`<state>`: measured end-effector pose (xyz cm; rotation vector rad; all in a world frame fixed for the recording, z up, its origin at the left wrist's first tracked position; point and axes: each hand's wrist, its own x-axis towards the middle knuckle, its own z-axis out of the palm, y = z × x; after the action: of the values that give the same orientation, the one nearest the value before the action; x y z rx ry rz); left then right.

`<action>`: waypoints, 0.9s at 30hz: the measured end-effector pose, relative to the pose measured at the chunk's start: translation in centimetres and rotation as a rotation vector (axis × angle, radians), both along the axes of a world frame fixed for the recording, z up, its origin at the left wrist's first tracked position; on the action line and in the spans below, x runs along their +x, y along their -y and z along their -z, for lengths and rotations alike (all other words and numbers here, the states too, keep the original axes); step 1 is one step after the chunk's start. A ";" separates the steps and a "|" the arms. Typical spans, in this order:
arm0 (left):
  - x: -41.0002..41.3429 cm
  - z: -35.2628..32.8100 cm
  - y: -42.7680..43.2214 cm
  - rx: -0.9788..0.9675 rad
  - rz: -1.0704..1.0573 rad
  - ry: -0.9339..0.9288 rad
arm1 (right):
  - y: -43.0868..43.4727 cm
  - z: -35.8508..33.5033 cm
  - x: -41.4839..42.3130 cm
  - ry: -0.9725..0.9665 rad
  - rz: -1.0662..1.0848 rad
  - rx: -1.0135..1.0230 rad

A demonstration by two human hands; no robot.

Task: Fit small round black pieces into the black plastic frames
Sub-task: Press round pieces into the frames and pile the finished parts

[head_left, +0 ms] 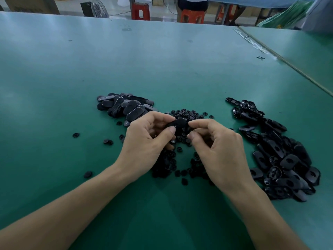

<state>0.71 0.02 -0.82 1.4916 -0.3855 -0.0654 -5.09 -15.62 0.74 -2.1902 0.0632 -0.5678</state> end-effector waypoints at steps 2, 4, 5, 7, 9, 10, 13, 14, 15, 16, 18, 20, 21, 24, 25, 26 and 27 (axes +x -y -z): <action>0.0 0.0 -0.1 0.022 0.004 0.016 | 0.1 0.0 0.0 0.021 -0.010 0.045; -0.1 0.0 -0.1 0.035 0.007 0.028 | 0.1 -0.2 -0.1 0.065 -0.006 0.098; -0.1 -0.1 -0.1 0.040 0.005 0.034 | 0.1 -0.3 -0.1 0.087 -0.005 0.114; -0.2 -0.1 -0.1 0.061 -0.001 0.049 | 0.0 -0.6 -0.2 0.108 -0.005 0.125; -0.3 0.0 -0.1 0.090 -0.001 0.068 | 0.0 -0.6 -0.1 0.096 -0.017 0.159; -0.3 0.0 -0.1 0.101 -0.001 0.075 | -0.1 -0.5 -0.1 0.082 -0.029 0.184; -0.4 -0.1 -0.2 0.122 0.006 0.092 | -0.3 -0.3 -0.1 0.064 -0.055 0.197; -0.4 -0.1 -0.2 0.126 0.012 0.096 | -0.3 -0.2 -0.1 0.063 -0.059 0.194; -0.4 -0.2 -0.1 0.128 0.017 0.100 | -0.4 -0.1 -0.1 0.057 -0.063 0.201; -0.4 -0.2 -0.1 0.129 0.018 0.103 | -0.4 0.0 -0.1 0.048 -0.068 0.212; -0.5 -0.2 -0.1 0.136 0.015 0.111 | -0.5 0.1 0.0 0.030 -0.082 0.214; -0.5 -0.2 -0.1 0.145 0.015 0.114 | -0.4 0.2 0.0 0.015 -0.107 0.203; -0.4 -0.1 -0.1 0.148 0.019 0.115 | -0.4 0.2 0.0 0.009 -0.116 0.204; -0.5 -0.1 -0.1 0.151 0.040 0.117 | -0.4 0.2 0.0 -0.010 -0.119 0.214; -0.5 -0.1 -0.1 0.151 0.046 0.122 | -0.4 0.3 0.0 -0.011 -0.115 0.208; -0.5 -0.2 -0.1 0.152 0.051 0.125 | -0.3 0.3 0.0 -0.010 -0.109 0.200; -0.6 -0.2 -0.1 0.155 0.052 0.130 | -0.3 0.3 0.0 -0.004 -0.104 0.193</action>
<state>0.13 0.10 -0.63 1.6435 -0.5341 -0.0407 -5.14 -15.27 0.48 -1.9950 0.0060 -0.4785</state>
